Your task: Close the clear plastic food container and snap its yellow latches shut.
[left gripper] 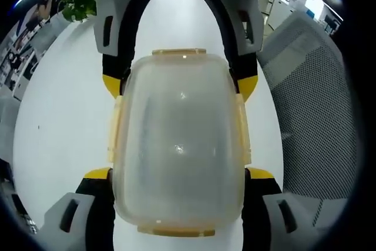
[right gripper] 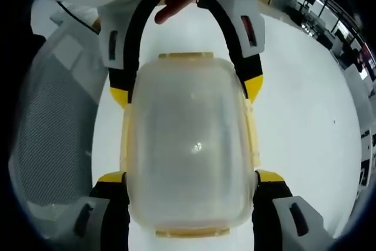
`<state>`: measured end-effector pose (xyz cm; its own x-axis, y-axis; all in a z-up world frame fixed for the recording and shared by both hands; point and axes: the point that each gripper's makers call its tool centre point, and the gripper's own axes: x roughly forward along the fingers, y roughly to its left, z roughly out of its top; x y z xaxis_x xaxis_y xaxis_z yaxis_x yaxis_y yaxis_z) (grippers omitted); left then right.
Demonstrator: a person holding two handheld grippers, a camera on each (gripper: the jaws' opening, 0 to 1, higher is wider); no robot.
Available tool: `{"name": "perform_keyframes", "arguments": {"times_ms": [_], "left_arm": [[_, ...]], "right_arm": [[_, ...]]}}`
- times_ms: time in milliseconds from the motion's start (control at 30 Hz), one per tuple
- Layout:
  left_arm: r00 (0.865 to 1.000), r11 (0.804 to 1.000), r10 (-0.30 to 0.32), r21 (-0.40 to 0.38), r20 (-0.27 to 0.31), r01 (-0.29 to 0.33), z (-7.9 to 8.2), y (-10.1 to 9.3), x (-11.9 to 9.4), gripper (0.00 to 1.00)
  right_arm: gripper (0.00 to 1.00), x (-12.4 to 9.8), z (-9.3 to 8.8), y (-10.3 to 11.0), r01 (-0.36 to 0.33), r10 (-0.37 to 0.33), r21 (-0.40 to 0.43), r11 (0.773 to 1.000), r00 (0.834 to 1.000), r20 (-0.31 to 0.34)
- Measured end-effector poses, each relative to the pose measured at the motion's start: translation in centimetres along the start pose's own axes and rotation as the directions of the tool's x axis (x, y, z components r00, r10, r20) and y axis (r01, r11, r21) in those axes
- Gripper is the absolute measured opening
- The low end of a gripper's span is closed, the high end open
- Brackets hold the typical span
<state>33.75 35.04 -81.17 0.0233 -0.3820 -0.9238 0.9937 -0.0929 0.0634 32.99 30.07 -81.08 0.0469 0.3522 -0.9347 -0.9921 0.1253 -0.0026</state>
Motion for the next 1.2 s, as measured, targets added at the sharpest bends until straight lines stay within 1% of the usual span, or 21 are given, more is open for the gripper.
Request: {"name": "perform_keyframes", "arguments": {"times_ms": [200,333,700,900,1200], "left_arm": [[1.0,1.0,0.004,-0.011,-0.002,-0.004,-1.0,0.0,-0.4,0.91],[1.0,1.0,0.005,-0.015,-0.007,-0.005,-1.7,0.1,-0.6,0.91],[1.0,1.0,0.009,-0.027,0.001,-0.009,-3.3,0.2,-1.3,0.91],[1.0,0.999,0.009,-0.033,-0.005,-0.009,-4.1,0.4,-1.6,0.91],[1.0,0.999,0.01,-0.036,0.002,-0.01,-5.2,0.3,-2.1,0.91]], "right_arm": [[0.88,0.4,1.1,-0.1,0.002,-0.002,-0.004,1.0,1.0,0.024],[0.88,0.8,1.7,-0.1,0.003,-0.003,-0.008,1.0,1.0,0.009],[0.89,1.5,3.4,-0.3,0.01,-0.01,-0.013,1.0,1.0,0.018],[0.89,1.8,4.4,-0.3,0.011,-0.011,-0.018,1.0,1.0,0.008],[0.89,2.2,5.6,-0.3,0.012,-0.012,-0.017,1.0,1.0,0.026]]}}
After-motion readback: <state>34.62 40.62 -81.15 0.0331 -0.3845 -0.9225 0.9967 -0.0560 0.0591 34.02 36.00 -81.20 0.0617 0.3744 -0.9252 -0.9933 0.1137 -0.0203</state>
